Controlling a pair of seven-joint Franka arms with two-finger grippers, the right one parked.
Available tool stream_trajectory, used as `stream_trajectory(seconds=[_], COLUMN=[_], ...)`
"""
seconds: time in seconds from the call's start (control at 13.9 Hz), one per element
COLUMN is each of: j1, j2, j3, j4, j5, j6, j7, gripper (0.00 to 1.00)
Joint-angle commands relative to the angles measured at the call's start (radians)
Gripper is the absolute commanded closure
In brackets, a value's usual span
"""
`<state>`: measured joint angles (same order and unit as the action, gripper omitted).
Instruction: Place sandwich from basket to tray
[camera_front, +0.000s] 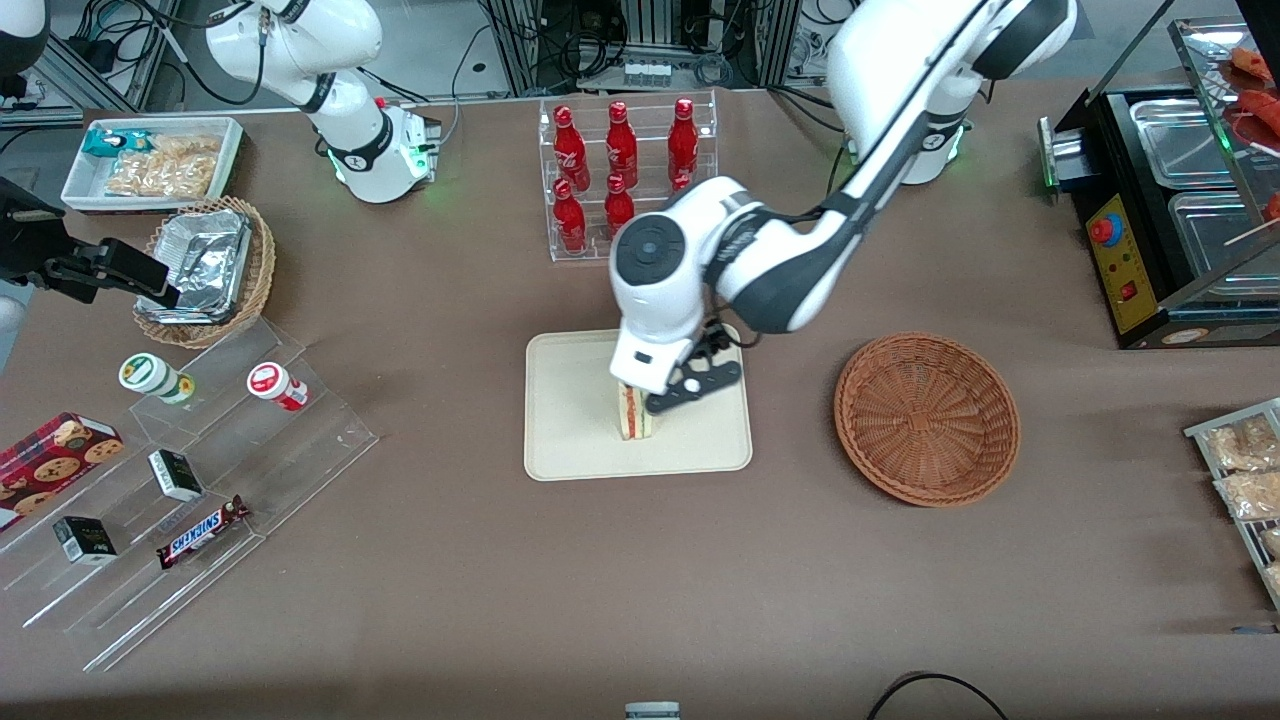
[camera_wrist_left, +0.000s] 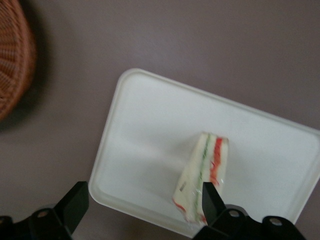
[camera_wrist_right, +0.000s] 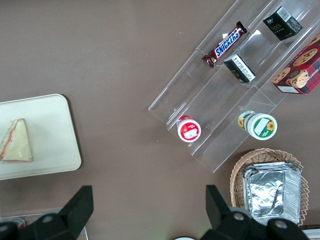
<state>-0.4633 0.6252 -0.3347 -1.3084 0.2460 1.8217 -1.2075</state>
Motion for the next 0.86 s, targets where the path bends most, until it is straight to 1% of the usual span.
stream_trajectory(seconds=[0.0,0.14,0.36,0.43,0.58,0.79], j1=[0.096,0.159,0.257,0.302,0.376,0.454], j2=[-0.085,-0.123,-0.223,-0.264,-0.323,-0.392], j3=[-0.009,-0.01,-0.012,-0.012,-0.012,-0.01], j4=[-0.077,-0.118,-0.228,-0.274,-0.321,-0.367], j5=[-0.004,-0.005,-0.05,-0.071,-0.129,-0.134], j6=[-0.024,-0.047,-0.047,-0.045,-0.053,-0.084], j7=[0.084,0.146,0.29,0.352,0.474,0.595], gripper=[0.0,0.0,0.0,0.0,0.0,0.0])
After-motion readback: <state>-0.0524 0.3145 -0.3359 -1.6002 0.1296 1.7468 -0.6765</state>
